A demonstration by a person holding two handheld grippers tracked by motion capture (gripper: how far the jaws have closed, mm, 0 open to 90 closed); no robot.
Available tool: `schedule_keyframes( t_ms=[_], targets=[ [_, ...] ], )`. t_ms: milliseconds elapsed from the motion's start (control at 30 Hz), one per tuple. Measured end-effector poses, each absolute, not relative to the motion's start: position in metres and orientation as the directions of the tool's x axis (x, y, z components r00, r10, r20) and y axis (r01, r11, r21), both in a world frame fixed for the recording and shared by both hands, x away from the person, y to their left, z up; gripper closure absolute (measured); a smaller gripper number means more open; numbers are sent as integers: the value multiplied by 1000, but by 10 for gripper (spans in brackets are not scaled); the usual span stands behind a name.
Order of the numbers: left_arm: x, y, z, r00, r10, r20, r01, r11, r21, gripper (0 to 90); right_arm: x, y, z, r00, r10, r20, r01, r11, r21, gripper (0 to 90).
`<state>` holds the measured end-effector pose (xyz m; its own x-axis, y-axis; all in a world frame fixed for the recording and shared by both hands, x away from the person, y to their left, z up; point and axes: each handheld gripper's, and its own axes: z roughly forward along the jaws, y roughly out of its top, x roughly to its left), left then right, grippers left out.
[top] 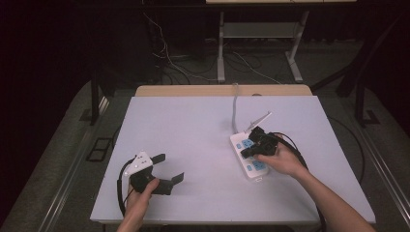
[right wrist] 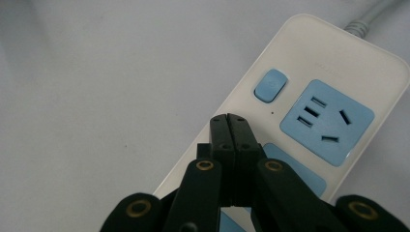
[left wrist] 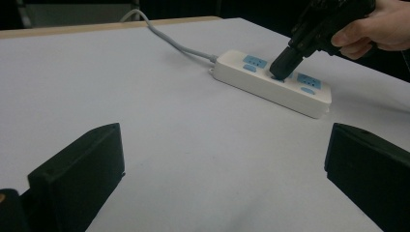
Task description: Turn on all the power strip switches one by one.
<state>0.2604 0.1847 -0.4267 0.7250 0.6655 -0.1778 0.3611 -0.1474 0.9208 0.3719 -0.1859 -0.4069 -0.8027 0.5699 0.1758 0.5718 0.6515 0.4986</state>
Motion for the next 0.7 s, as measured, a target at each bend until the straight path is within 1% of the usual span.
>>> schedule_keyframes(
  t_ms=[267,433,700],
  targets=[
    [259,187,-424,721,668,-185,358,-130,925,0,369,-186,-407,-803,567,184,574,653,494,900],
    [256,186,-416,727,663,-178,333,-115,936,0,373,-193,-407,-786,583,208,595,618,514,900],
    [253,187,-414,726,664,-178,325,-103,940,0,375,-194,-402,-781,581,229,597,587,546,900]
  ],
)
